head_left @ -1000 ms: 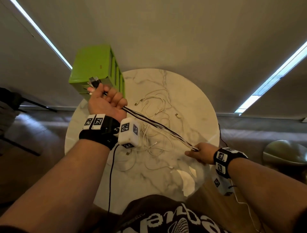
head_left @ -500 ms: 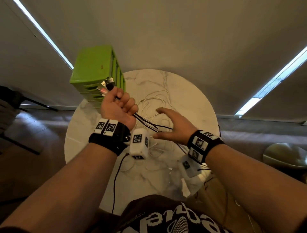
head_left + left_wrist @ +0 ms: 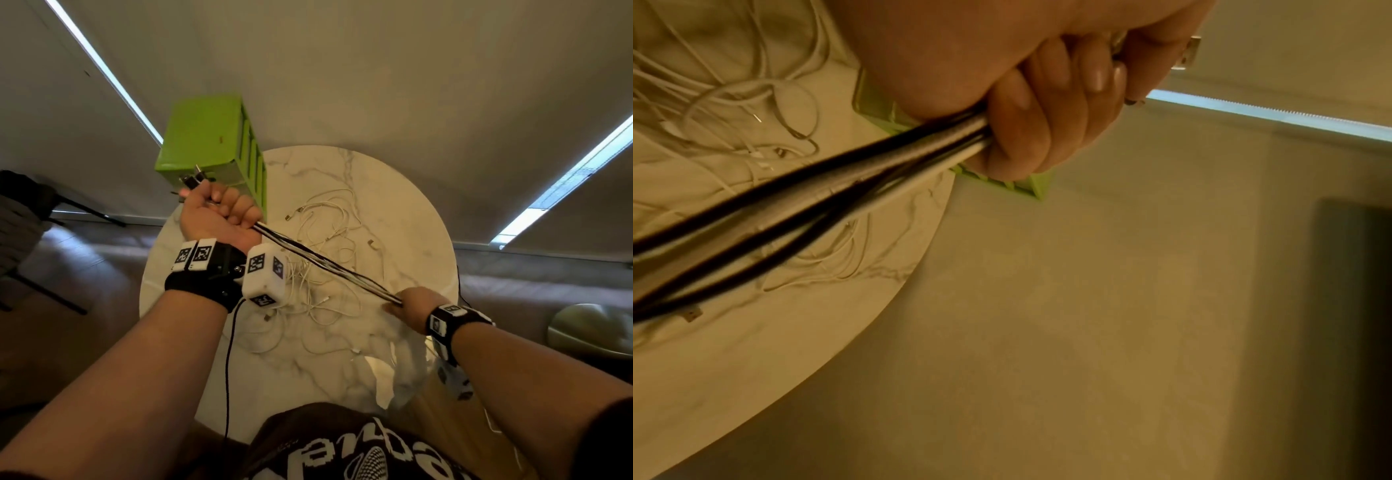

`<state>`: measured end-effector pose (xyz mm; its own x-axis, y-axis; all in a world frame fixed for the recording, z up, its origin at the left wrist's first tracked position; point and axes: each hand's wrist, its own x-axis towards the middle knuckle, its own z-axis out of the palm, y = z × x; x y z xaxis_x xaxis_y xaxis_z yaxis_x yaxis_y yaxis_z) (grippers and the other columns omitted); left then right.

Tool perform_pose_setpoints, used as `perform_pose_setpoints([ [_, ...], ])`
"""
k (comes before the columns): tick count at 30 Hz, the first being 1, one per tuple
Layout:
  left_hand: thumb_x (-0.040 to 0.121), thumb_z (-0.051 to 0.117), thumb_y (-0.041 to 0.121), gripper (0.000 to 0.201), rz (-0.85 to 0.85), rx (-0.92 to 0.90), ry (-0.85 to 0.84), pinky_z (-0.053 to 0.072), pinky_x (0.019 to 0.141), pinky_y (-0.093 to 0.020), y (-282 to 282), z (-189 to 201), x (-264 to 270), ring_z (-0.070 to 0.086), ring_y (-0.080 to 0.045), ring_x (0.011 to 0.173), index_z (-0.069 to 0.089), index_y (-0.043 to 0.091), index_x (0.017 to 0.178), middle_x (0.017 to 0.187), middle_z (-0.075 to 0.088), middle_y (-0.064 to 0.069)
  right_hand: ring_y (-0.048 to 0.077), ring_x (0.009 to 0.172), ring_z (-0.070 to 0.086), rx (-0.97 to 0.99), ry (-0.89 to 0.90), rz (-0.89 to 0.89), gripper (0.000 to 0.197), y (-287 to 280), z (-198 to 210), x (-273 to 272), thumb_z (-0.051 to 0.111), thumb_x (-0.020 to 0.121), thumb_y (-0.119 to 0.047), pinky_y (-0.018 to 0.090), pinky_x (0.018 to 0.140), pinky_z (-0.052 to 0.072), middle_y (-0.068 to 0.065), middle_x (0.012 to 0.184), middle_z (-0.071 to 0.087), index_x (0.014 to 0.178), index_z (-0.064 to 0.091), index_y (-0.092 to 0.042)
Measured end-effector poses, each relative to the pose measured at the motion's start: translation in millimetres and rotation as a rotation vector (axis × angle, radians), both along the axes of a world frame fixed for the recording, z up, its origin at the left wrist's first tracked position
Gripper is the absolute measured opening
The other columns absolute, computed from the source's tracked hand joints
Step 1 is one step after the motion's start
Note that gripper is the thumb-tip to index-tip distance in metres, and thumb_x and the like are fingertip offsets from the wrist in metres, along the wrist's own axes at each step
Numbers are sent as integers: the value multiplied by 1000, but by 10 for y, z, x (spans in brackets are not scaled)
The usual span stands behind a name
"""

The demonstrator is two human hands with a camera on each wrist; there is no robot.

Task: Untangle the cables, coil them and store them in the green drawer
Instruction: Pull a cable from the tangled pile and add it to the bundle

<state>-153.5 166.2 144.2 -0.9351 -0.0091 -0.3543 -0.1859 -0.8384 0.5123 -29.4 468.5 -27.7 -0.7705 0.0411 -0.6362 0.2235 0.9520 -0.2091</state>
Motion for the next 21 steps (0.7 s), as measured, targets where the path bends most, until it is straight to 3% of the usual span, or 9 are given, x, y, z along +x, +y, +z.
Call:
perform_pose_setpoints([
  [2, 98, 39, 31, 38, 30, 18, -1, 13, 42, -23, -99, -23, -23, 11, -11, 45, 36, 21, 61, 53, 21, 6, 29, 89, 64, -68, 124, -222, 42, 192, -53, 36, 48, 100, -58, 33, 76, 47, 5, 88, 69, 94, 70, -23],
  [4, 97, 40, 30, 37, 68, 34, 3, 13, 44, -23, -191, -29, -58, 12, -11, 46, 36, 21, 61, 54, 21, 6, 28, 84, 64, -126, 165, -365, 39, 273, -65, 65, 51, 98, -58, 32, 72, 44, 2, 79, 67, 83, 67, -27],
  [8, 97, 41, 28, 35, 100, 26, 14, 14, 45, -23, -277, -32, -98, 12, -12, 47, 37, 20, 63, 55, 21, 6, 22, 83, 64, -22, 92, -205, 43, 302, -86, 121, 49, 97, -62, 33, 78, 50, 0, 84, 70, 92, 72, -26],
  [10, 97, 40, 28, 35, 105, 38, 20, 14, 45, -23, -291, -40, -97, 13, -12, 46, 37, 20, 63, 55, 22, 6, 25, 89, 66, 23, 112, -216, 44, 341, -86, 124, 48, 99, -60, 34, 81, 52, 3, 92, 72, 100, 73, -23],
  [15, 98, 41, 29, 37, 116, 11, 2, 14, 44, -23, -323, -56, -67, 13, -11, 47, 39, 21, 62, 55, 23, 6, 25, 94, 66, 113, -75, -145, 50, 262, -40, 109, 50, 98, -60, 32, 82, 50, 4, 95, 67, 107, 72, -15],
  [19, 98, 42, 29, 38, 82, -55, -34, 12, 45, -24, -284, -70, -7, 12, -11, 48, 39, 21, 60, 55, 22, 7, 22, 95, 64, -2, -104, -68, 56, 79, 112, -41, 73, 72, -74, 30, 82, 50, 0, 101, 68, 101, 66, -27],
  [21, 97, 43, 29, 37, 25, -109, -45, 13, 43, -26, -202, -90, 53, 12, -12, 48, 38, 22, 61, 55, 21, 6, 21, 108, 63, -107, -63, -36, 78, -87, 274, -170, 78, 61, -77, 33, 93, 50, -2, 119, 67, 122, 62, -30],
])
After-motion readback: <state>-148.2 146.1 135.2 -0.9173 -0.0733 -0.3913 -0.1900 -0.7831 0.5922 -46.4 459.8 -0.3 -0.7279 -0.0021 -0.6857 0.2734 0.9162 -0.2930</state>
